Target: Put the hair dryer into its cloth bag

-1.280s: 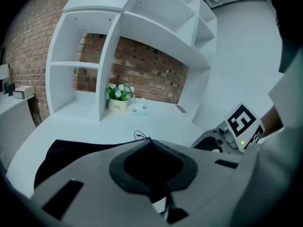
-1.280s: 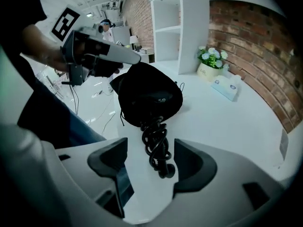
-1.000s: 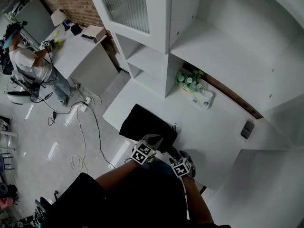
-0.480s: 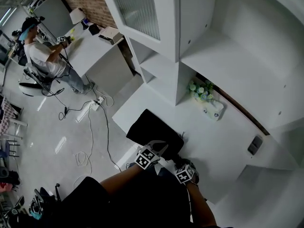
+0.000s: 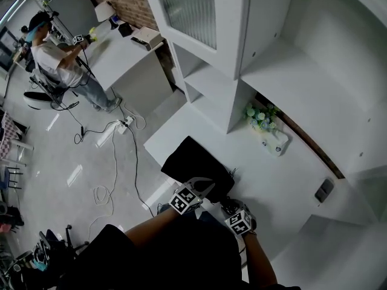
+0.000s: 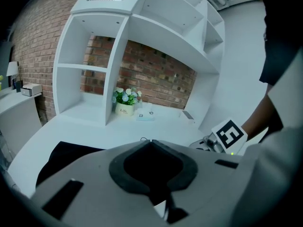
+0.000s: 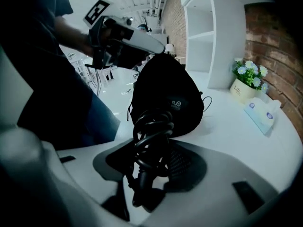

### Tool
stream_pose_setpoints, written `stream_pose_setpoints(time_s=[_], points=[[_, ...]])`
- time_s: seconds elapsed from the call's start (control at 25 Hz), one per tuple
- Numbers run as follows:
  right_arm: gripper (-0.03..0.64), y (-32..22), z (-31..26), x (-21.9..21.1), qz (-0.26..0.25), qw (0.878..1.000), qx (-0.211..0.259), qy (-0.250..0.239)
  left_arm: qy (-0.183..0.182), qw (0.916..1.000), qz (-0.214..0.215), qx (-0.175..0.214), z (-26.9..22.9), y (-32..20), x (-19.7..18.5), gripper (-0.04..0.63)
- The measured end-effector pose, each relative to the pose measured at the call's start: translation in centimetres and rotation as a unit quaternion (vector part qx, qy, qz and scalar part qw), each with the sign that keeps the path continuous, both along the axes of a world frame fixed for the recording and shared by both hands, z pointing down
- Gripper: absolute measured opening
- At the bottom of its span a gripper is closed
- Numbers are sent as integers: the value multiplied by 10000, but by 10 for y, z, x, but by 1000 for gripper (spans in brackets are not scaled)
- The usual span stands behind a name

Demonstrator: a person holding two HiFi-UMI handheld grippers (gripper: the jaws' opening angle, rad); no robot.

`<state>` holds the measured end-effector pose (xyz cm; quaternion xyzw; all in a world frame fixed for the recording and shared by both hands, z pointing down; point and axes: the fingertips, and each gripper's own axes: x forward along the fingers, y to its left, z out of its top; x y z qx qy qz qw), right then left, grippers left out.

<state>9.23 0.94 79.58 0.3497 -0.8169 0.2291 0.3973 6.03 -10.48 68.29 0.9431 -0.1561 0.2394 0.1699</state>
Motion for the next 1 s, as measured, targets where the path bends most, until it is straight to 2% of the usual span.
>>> stream_pose_setpoints(time_s=[0.28, 1.0], points=[[209, -10, 5, 4, -212, 9998, 56, 15, 159, 9994, -309, -6, -1, 11, -1, 26], [209, -49, 2, -18, -509, 9980, 339, -166, 92, 9999, -92, 15, -1, 34, 1, 26]])
